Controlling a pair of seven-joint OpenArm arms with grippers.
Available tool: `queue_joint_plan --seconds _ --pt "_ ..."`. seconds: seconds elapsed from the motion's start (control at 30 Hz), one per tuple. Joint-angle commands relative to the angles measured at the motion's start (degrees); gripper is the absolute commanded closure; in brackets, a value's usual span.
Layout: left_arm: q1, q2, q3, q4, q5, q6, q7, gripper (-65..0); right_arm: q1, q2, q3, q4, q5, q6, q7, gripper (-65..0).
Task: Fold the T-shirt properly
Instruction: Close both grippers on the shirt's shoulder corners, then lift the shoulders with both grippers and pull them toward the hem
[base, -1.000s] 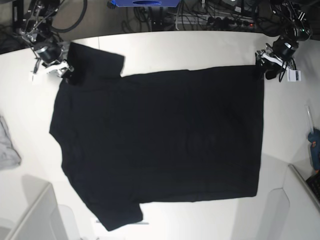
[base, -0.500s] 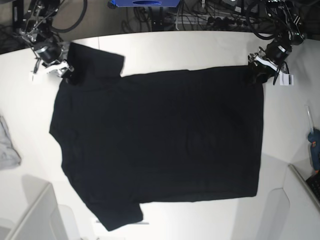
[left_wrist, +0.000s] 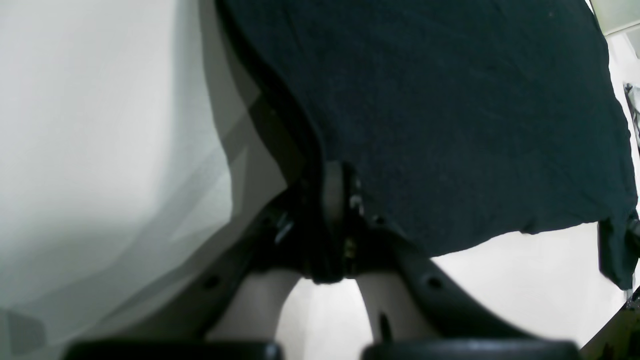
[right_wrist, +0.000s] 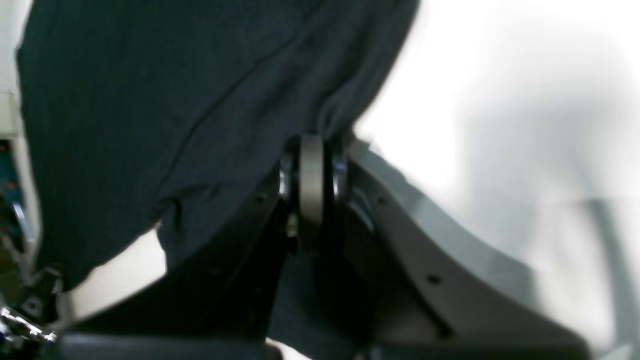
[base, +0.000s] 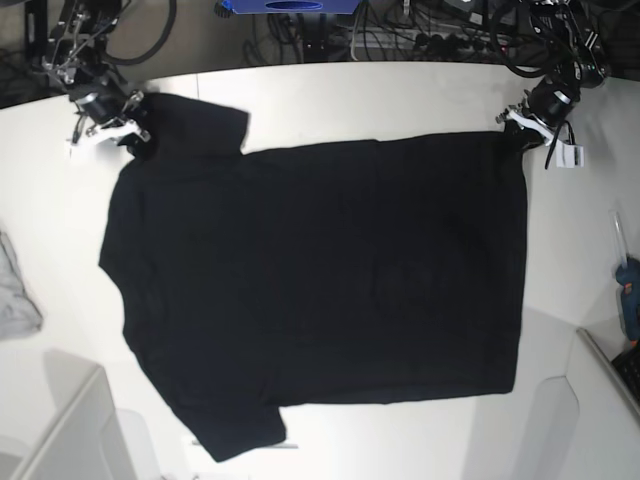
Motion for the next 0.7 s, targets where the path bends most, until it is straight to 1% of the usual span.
queue_joint_plan --seconds 0.0,0.13,0.2,0.27,0.33,0.67 --pt "0.42 -0.42 0.16 0.02 2.84 0.77 2.75 0.0 -0.57 0.14 -0.13 -1.39 -4.50 -1.72 -3.41 0.0" --pt "0.69 -0.42 0.16 0.46 2.84 0.99 2.75 0.0 -0.57 0.14 -0.13 -1.31 -4.50 -1.72 -3.41 0.0" --pt "0.86 -0.51 -0.11 1.34 2.84 4.42 2.75 0.0 -0.75 0.14 -0.13 -1.04 -4.50 -1.72 -3.41 0.0" --pt "2.00 -0.69 -0.37 2.57 2.84 6.00 2.75 0.0 -1.45 0.14 -0.13 -0.43 -4.50 -1.72 -3.41 0.0" --pt "3.15 -1.48 0.16 4.68 2.84 5.92 2.75 0.0 -2.42 -0.04 -0.13 1.15 -4.50 -1.72 -3.41 0.0" --pt "7.98 -1.83 -0.02 10.13 2.84 5.92 2.75 0.0 -9.45 -0.39 -0.04 8.10 -4.24 -1.63 -3.41 0.0"
